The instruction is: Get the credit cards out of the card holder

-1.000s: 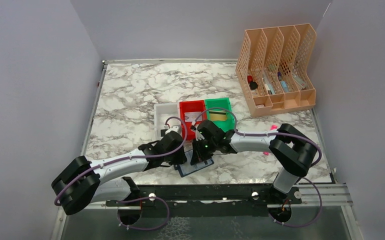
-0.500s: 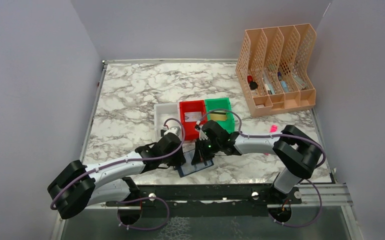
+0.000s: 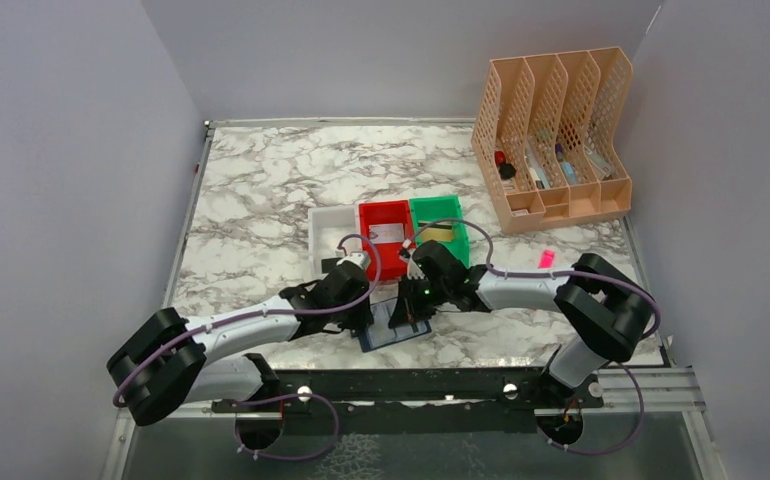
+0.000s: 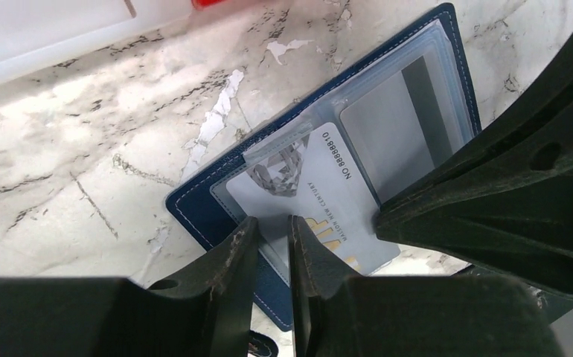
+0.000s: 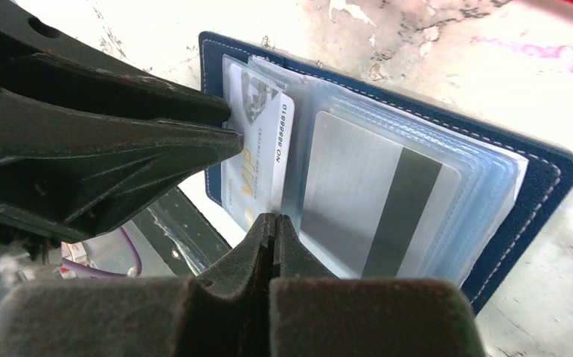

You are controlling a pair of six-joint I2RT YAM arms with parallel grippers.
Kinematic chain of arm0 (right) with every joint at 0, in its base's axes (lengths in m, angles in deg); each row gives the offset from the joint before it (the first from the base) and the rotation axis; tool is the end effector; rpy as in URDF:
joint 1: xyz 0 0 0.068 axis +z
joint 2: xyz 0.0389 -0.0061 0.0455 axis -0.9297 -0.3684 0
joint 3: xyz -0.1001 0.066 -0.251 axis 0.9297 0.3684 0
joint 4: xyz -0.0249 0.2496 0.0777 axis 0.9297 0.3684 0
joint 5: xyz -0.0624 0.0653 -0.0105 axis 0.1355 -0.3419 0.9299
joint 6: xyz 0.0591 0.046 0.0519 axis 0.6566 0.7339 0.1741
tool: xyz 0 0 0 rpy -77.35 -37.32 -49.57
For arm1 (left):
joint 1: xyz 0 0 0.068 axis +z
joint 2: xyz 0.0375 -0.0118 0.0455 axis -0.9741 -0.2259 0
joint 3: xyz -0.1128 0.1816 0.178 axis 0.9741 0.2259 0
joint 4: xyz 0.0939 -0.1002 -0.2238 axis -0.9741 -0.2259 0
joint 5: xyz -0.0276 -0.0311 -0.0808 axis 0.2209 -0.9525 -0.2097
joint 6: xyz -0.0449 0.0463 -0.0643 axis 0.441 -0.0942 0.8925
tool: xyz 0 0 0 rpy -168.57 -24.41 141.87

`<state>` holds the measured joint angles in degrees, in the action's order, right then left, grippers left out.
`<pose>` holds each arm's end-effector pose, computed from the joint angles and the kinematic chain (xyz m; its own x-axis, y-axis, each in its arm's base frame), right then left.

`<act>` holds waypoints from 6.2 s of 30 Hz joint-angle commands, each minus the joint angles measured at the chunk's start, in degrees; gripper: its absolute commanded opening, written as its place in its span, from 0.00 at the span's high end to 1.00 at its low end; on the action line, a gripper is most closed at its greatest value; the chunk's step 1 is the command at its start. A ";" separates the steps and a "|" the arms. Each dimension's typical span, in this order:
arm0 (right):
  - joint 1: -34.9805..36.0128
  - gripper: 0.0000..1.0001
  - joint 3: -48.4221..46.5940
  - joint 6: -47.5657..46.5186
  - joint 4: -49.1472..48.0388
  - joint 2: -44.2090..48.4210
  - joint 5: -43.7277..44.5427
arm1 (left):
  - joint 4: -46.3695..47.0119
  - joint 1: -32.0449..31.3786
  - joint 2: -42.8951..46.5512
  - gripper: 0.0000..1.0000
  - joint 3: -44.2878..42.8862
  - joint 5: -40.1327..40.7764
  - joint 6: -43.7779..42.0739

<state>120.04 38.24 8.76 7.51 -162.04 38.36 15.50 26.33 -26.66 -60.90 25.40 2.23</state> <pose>0.1807 0.2808 0.1131 -0.9362 -0.2021 -0.2876 -0.3464 0.6693 0.6573 0.1524 -0.1828 0.1221 -0.8801 0.0398 -0.4731 0.2479 0.8884 -0.3865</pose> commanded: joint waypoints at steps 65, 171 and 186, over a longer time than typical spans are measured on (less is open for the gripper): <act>-7.36 0.79 8.60 4.92 -14.86 1.32 -11.14 | -4.84 -0.15 -4.16 0.79 -1.94 0.96 -3.99; -5.60 0.99 -13.78 -86.56 -9.22 3.78 10.90 | -23.30 4.42 16.13 0.01 -6.60 33.50 10.60; -4.40 0.99 -17.63 -96.22 -7.85 -3.42 22.84 | -23.83 7.40 20.42 0.01 -4.45 32.47 9.84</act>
<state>115.23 22.35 -83.95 -0.05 -163.90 54.97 -7.64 33.33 -8.04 -65.86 56.66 11.72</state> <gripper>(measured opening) 0.015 0.987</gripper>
